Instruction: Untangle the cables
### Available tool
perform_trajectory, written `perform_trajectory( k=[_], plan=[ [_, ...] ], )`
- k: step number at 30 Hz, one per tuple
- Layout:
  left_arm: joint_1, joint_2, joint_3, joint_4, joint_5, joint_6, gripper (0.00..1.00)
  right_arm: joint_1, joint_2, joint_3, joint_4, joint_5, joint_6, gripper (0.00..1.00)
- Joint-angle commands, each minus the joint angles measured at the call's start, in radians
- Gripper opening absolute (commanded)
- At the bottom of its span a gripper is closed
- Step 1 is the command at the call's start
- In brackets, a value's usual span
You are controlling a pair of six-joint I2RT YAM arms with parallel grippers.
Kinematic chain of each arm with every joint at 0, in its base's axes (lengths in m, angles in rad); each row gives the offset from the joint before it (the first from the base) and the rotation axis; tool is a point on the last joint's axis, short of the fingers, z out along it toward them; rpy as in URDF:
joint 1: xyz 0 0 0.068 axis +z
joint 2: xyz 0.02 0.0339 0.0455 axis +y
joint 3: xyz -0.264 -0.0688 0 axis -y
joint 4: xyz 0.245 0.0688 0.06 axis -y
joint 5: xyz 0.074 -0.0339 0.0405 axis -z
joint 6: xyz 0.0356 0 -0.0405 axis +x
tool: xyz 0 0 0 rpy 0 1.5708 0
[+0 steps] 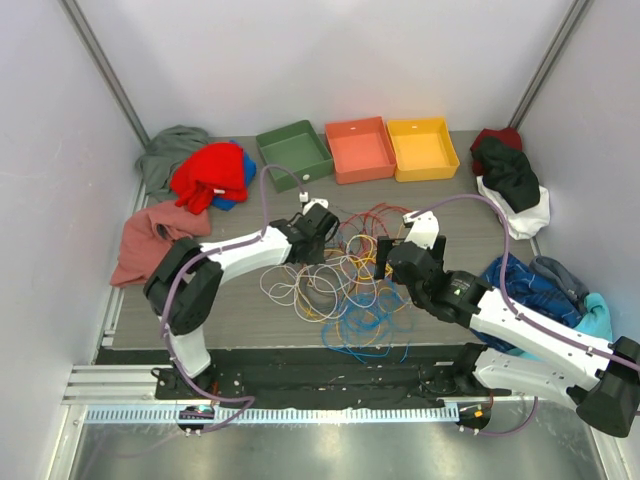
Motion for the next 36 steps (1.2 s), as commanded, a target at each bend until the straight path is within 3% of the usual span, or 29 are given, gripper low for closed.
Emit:
perform_trajectory(
  k=[1, 7, 8, 10, 11, 14, 27, 30, 34, 36],
  plan=[
    [-0.005, -0.146, -0.012, -0.020, -0.056, 0.011, 0.00, 0.002, -0.009, 0.005, 0.019, 0.022, 0.009, 0.98],
    [-0.005, -0.253, -0.059, -0.030, -0.045, -0.001, 0.04, 0.002, -0.009, 0.005, 0.019, 0.014, 0.016, 0.98],
    [-0.005, -0.256, -0.061, -0.031, -0.021, 0.000, 0.19, 0.002, -0.012, 0.003, 0.019, 0.013, 0.018, 0.98],
    [-0.016, -0.249, -0.066, -0.022, 0.069, 0.028, 0.39, 0.000, -0.015, 0.002, 0.021, 0.013, 0.020, 0.98],
    [-0.028, -0.241, -0.064, -0.022, 0.079, 0.041, 0.55, 0.002, -0.012, 0.002, 0.021, 0.013, 0.021, 0.98],
    [-0.103, -0.197, -0.044, -0.051, 0.027, 0.097, 0.66, 0.002, -0.014, -0.001, 0.019, 0.011, 0.023, 0.98],
    [-0.150, 0.020, 0.091, -0.137, -0.120, 0.137, 0.61, 0.002, -0.049, -0.018, 0.018, 0.019, 0.020, 0.98],
    [-0.150, 0.049, 0.115, -0.137, -0.131, 0.138, 0.54, 0.000, -0.054, -0.023, 0.018, 0.019, 0.023, 0.98],
    [-0.148, 0.055, 0.120, -0.125, -0.134, 0.134, 0.27, 0.000, -0.051, -0.026, 0.016, 0.019, 0.021, 0.98],
    [-0.150, 0.050, 0.111, -0.120, -0.139, 0.137, 0.19, 0.002, -0.049, -0.027, 0.016, 0.022, 0.021, 0.98]
  ],
)
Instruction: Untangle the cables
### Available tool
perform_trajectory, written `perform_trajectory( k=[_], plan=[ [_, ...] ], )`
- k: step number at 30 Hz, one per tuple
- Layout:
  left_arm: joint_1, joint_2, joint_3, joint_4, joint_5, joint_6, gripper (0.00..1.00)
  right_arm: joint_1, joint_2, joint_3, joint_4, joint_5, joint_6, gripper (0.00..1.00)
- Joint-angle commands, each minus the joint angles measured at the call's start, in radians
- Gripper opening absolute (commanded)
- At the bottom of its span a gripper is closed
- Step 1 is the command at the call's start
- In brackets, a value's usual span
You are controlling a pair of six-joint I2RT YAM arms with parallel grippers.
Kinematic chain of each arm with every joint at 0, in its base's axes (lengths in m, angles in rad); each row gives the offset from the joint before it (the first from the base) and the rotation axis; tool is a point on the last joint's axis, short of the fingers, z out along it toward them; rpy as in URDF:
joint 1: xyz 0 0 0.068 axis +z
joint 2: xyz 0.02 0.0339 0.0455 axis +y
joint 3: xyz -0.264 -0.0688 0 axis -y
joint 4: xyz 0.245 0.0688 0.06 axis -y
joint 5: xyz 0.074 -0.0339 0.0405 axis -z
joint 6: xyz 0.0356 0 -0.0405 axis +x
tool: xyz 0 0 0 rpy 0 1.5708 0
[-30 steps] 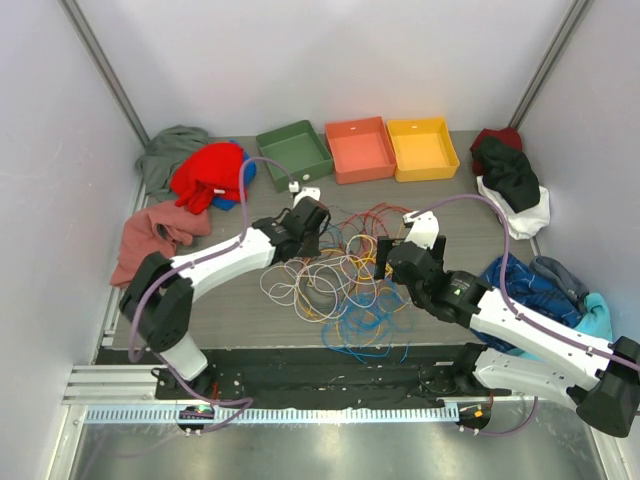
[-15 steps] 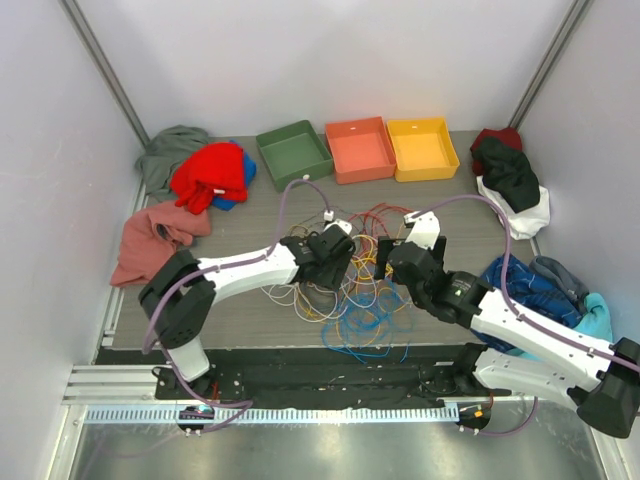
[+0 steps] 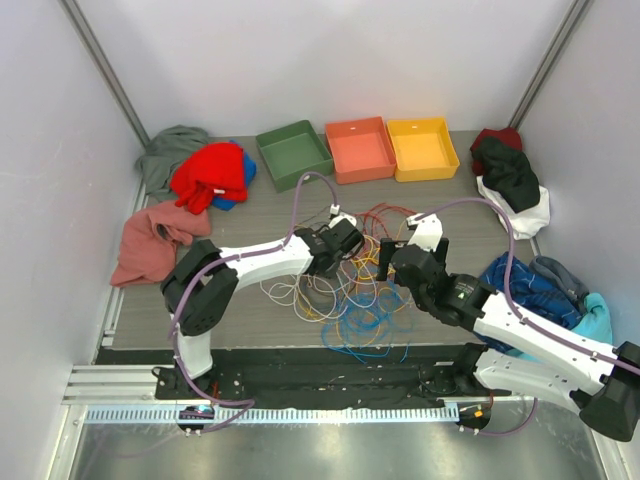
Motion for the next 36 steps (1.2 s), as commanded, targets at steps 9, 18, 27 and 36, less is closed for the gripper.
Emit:
perform_trajectory(
  k=[9, 18, 27, 36],
  plan=[
    [0.005, 0.010, -0.011, 0.029, -0.038, 0.008, 0.25, 0.000, 0.011, 0.002, 0.020, 0.019, 0.017, 0.98],
    [0.019, 0.030, -0.027, 0.056, -0.036, 0.005, 0.04, 0.002, 0.003, -0.001, 0.020, 0.019, 0.015, 0.98],
    [0.019, -0.162, -0.064, 0.010, -0.093, -0.015, 0.00, 0.002, 0.000, 0.003, 0.017, 0.010, 0.022, 0.98],
    [0.019, -0.414, -0.101, -0.021, -0.037, -0.038, 0.05, 0.002, 0.017, 0.005, 0.028, -0.018, 0.041, 0.98]
  ],
)
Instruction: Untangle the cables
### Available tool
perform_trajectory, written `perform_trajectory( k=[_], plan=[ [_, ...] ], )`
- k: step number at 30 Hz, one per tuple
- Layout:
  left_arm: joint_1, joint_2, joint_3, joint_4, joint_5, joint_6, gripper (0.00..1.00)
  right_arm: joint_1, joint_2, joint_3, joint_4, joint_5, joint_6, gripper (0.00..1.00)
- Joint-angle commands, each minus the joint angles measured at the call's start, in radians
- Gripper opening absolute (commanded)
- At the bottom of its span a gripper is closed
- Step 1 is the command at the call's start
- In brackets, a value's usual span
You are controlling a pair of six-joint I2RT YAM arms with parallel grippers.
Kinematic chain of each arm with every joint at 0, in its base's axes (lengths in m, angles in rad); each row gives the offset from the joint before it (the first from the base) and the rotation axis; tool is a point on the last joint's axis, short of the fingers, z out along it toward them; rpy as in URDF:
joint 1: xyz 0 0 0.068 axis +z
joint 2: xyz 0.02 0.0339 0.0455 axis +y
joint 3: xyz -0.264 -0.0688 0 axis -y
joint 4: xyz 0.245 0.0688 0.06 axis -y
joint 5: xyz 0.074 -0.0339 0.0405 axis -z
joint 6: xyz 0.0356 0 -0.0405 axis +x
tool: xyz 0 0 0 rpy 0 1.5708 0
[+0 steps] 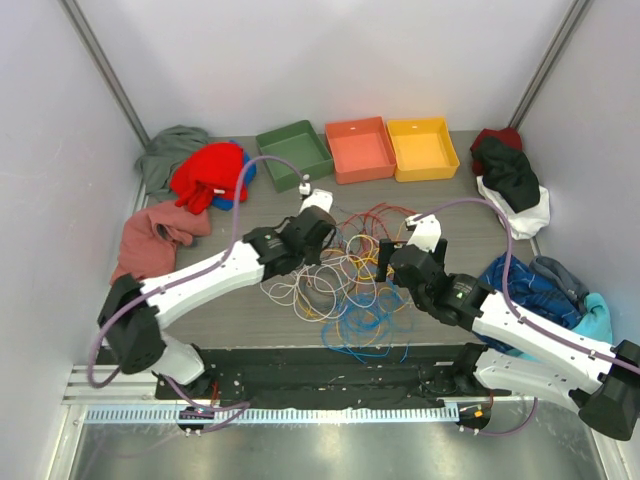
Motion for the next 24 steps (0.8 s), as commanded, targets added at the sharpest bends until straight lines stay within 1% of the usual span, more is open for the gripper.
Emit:
perform_trajectory(
  k=[1, 2, 3, 5, 7, 8, 12, 18, 24],
  plan=[
    [0.005, -0.055, -0.010, -0.014, 0.101, -0.041, 0.13, 0.002, 0.009, 0.009, 0.031, -0.013, 0.033, 0.98],
    [0.005, -0.047, -0.011, -0.015, 0.134, -0.049, 0.34, 0.002, 0.010, 0.007, 0.031, -0.016, 0.038, 0.98],
    [-0.007, -0.036, -0.021, -0.012, 0.156, -0.062, 0.44, 0.002, 0.010, 0.009, 0.035, -0.019, 0.038, 0.98],
    [-0.030, 0.000, -0.036, 0.000, 0.167, -0.079, 0.57, 0.000, 0.012, 0.009, 0.035, -0.020, 0.038, 0.98],
    [-0.057, 0.045, -0.044, 0.004, 0.167, -0.085, 0.61, 0.000, 0.007, 0.012, 0.034, -0.022, 0.038, 0.97],
    [-0.065, 0.063, -0.042, 0.006, 0.167, -0.084, 0.63, 0.002, 0.003, 0.012, 0.034, -0.022, 0.035, 0.97],
    [-0.088, 0.134, -0.019, 0.006, 0.153, -0.040, 0.63, 0.002, -0.003, 0.010, 0.031, -0.014, 0.027, 0.97],
    [-0.088, 0.227, -0.007, 0.032, 0.133, -0.030, 0.59, 0.003, -0.002, 0.004, 0.031, -0.014, 0.030, 0.98],
    [-0.090, 0.275, -0.021, 0.063, 0.124, -0.044, 0.57, 0.002, -0.011, -0.001, 0.024, -0.005, 0.018, 0.98]
  ],
)
